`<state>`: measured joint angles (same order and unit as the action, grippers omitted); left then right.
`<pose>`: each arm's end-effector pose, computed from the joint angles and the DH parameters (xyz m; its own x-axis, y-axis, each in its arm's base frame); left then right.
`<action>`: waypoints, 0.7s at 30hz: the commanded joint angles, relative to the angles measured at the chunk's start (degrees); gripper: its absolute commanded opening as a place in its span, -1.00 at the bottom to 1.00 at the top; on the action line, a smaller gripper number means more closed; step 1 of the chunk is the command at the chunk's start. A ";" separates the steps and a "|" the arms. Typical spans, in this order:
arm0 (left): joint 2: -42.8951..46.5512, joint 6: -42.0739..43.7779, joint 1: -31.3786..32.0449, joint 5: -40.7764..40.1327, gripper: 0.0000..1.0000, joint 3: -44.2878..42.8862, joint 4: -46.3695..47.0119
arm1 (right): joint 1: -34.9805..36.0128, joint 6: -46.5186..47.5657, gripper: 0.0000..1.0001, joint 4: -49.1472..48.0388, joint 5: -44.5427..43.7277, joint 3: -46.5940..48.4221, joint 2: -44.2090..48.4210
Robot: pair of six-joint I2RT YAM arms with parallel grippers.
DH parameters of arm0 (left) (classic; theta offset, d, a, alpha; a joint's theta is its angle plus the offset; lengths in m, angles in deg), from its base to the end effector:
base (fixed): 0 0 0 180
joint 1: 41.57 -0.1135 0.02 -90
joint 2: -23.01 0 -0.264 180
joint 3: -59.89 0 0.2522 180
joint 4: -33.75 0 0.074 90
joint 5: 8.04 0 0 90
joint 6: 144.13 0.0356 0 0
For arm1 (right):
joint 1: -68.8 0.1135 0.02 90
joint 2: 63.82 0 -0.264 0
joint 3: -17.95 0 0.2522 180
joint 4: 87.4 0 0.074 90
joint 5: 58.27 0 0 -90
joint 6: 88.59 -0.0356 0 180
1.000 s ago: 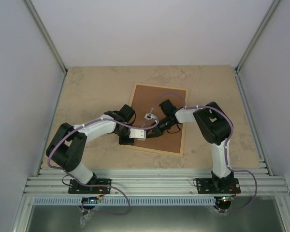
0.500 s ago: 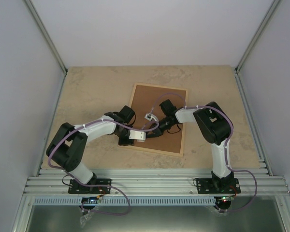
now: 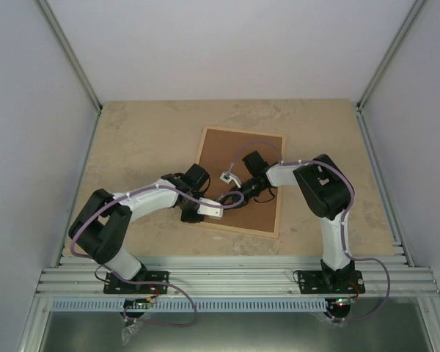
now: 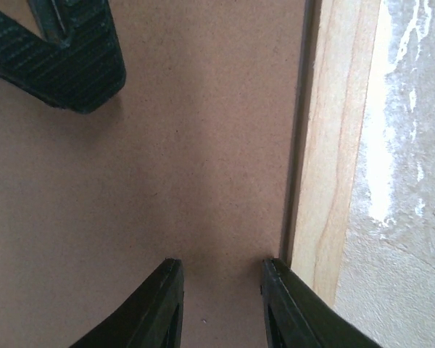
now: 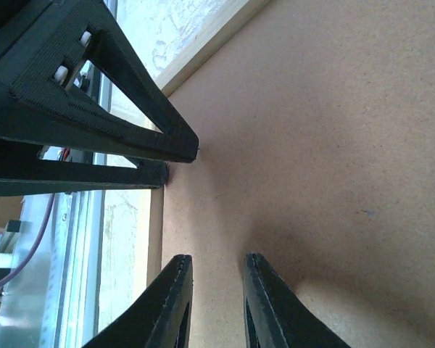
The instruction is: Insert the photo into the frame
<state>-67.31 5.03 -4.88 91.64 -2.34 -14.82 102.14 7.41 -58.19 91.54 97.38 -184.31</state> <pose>0.2122 -0.1656 0.1526 0.1324 0.9568 -0.2588 0.9878 -0.1058 0.1142 0.2965 0.2319 0.0888 -0.7277 -0.5417 -0.4208 -0.5995 0.2042 0.7739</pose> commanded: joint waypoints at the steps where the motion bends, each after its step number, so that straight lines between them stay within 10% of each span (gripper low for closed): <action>1: -3.47 -0.47 1.45 -5.92 -0.35 3.01 2.75 | -1.07 0.59 -0.54 5.77 -8.49 -2.69 -2.96; 11: 2.74 -15.91 -5.78 12.72 -0.32 -5.39 -1.73 | -3.34 5.17 -0.54 9.25 -9.11 -6.57 -0.23; 21: -1.88 -43.73 -16.97 12.16 -0.29 -10.23 4.96 | -4.60 9.55 -0.52 11.54 -7.06 -11.77 4.46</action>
<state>-66.48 -25.40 -19.86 102.41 -12.07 -12.24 97.86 14.01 -53.65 92.59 90.82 -180.02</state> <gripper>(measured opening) 0.353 0.232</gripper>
